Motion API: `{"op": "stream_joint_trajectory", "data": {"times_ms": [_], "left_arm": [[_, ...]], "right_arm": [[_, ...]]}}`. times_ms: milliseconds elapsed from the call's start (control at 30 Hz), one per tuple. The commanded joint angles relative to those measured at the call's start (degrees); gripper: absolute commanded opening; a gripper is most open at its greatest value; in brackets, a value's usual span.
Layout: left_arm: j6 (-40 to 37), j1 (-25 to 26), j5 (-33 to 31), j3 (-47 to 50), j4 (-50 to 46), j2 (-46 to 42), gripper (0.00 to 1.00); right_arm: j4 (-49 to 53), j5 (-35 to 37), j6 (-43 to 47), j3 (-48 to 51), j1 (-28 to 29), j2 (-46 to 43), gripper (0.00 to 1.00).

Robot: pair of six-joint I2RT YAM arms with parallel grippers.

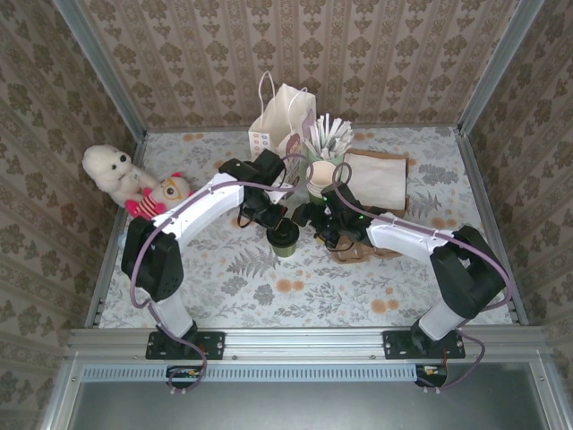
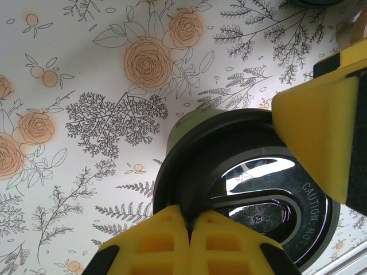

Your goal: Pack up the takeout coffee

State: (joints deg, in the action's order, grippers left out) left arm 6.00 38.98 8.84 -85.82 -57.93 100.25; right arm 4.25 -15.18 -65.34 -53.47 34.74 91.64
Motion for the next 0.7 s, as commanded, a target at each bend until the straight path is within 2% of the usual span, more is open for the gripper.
{"op": "stream_joint_trajectory", "data": {"times_ms": [0,167,333,533,667], "left_arm": [[2.12,1.22,2.72,2.33,0.92,1.4,0.0],[6.38,1.58,5.55,6.58,5.07,1.08,0.0],[8.49,1.58,2.51,4.03,4.59,0.22,0.0],[10.81,1.62,-1.94,1.08,1.92,-0.81,0.0],[13.17,1.58,-2.08,1.15,3.65,-1.89,0.0]], "right_arm": [[0.74,-1.86,-1.38,2.9,0.67,2.13,0.87],[1.16,-1.23,-1.5,4.34,0.85,2.08,0.88],[1.42,0.24,0.4,2.84,0.85,0.5,0.89],[-0.04,6.14,13.11,2.32,1.67,-9.42,0.96],[3.46,4.99,19.9,1.45,1.65,-10.5,0.96]]}}
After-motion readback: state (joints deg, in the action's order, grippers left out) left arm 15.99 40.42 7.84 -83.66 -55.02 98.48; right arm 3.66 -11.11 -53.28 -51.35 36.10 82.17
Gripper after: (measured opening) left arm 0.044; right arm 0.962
